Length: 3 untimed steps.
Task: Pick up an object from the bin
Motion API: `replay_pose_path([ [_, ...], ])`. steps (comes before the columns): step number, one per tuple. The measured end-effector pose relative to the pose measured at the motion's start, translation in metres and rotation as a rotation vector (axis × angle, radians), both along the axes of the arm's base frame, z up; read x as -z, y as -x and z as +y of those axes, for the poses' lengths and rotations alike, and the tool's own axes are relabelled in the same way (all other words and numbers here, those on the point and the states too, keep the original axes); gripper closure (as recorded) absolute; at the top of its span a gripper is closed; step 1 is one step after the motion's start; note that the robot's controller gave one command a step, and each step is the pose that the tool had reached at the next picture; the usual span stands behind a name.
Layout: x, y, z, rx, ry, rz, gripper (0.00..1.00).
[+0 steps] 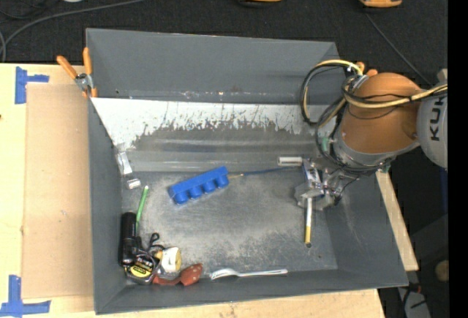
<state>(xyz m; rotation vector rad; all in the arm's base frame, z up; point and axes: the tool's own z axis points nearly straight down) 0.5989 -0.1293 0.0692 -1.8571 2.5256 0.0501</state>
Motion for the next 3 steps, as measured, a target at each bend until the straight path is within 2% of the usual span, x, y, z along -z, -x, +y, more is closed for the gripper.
replay_pose_path([
  [1,-0.009,0.001,0.001,0.001,-0.001,0.002,1.0],
  [3,-0.085,0.002,0.003,0.006,-0.005,0.008,1.0],
])
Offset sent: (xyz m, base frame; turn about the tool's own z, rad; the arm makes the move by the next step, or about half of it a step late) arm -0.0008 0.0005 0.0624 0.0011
